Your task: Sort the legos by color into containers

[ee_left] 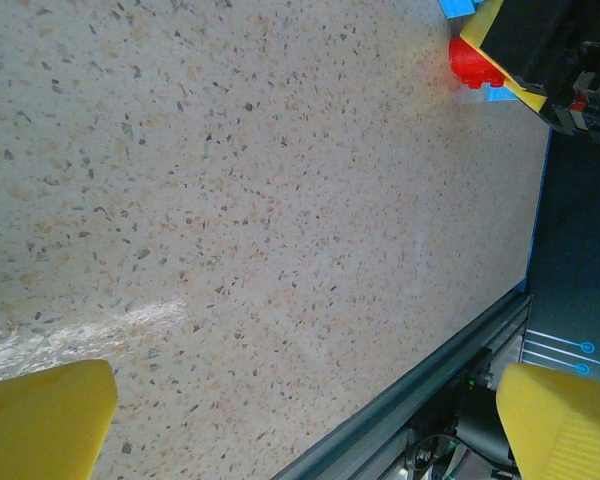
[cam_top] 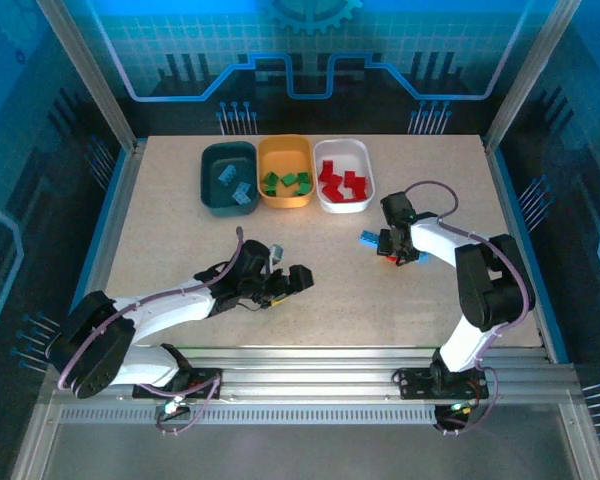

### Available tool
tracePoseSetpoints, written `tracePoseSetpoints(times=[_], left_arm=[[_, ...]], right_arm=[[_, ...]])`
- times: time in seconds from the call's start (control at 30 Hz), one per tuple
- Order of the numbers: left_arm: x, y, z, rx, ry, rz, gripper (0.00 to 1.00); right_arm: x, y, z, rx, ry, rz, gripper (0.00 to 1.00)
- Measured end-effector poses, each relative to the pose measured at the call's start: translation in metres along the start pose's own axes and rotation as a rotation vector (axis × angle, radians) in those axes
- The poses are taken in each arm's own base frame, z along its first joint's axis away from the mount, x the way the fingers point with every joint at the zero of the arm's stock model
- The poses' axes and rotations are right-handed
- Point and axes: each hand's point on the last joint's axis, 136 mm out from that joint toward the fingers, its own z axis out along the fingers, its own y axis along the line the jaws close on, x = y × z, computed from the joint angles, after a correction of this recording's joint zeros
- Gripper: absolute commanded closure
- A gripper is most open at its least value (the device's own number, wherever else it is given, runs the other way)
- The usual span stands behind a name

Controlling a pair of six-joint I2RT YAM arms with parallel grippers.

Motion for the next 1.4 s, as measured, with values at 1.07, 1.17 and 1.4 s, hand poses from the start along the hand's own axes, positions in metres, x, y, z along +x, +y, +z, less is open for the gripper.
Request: tracePoseSetpoints(times=[1.07,1.17,1.4], left_arm=[[-0.07,0.036,-0.091,-0.005,-0.272,-0.162,0.01],[-0.068,0.038,-0.092,-0.019,-0.268,-0.168,0.01],[-0.078,0.032,-0.106,-0.049,-0.322,-0.178,0.01]], right_arm=[[-0.177,0.16,-0.064,-0.276,-0.315,-0.156,0.3],[-0.169,0.152,-0.075,-0.275,-0.318,-0.163,0.28],[-0.106,0.096,-0.065,-0.213,-0.216,-0.099,0.54]])
